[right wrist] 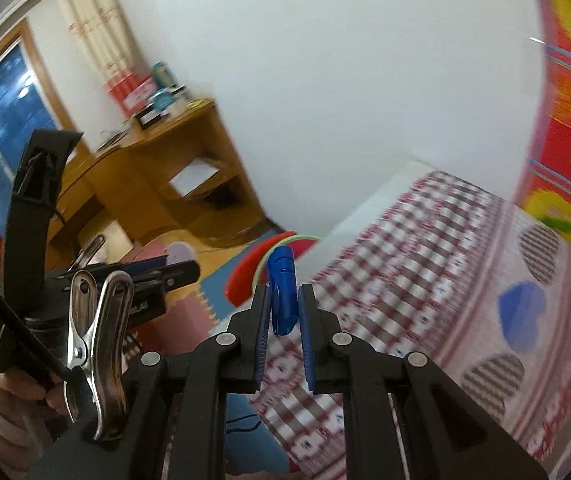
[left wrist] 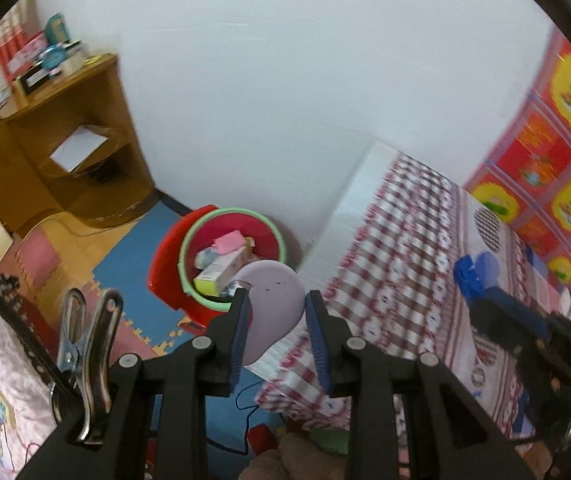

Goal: Collect trash
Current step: 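Carry the white crescent object and blue item with both grippers over the red bucket, then open both grippers to drop the crescent object and blue item into the bucket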

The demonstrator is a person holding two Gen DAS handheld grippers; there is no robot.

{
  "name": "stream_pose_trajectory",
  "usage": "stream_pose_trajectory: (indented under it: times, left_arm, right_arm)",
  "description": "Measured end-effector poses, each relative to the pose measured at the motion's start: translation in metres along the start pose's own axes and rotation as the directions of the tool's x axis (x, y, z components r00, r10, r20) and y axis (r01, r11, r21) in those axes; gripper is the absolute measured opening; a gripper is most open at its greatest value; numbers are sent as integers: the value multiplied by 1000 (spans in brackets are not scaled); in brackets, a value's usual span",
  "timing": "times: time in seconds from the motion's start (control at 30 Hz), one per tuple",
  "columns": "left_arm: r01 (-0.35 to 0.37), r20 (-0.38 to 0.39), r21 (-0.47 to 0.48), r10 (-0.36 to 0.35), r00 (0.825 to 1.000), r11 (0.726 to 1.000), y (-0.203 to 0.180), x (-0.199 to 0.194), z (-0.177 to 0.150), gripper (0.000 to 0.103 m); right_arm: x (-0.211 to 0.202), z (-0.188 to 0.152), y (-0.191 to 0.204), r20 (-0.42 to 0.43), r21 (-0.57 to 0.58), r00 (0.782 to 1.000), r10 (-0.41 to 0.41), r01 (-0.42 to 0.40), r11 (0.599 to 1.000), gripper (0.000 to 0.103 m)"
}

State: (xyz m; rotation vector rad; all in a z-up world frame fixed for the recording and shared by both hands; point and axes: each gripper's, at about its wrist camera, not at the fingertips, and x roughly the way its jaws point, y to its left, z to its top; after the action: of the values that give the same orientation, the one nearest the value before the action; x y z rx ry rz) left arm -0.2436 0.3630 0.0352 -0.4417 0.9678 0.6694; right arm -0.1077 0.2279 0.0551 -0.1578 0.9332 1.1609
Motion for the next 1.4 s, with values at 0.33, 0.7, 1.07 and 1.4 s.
stream_pose_trajectory:
  times: [0.33,0.7,1.07,1.4]
  left_arm:
    - [-71,-5,-121,71,997,990,52,12,11,30]
    - [-47,-50,-102,42,998,994,123,48,40,30]
    - [53,-129,12,-51,990,999,169,123,71,30]
    - [172,-194,54,-159,968,984,178,198,86,30]
  right_arm:
    - [56,26,38,-65,-96,994,83,-89,991,15]
    - [128,46,80,-112,-53,993,39,-46,998,15]
    - [216,58,90,-182,90,982,-56,73,993,15]
    - [292,57,66,-284,189,946,-154,212,959,15]
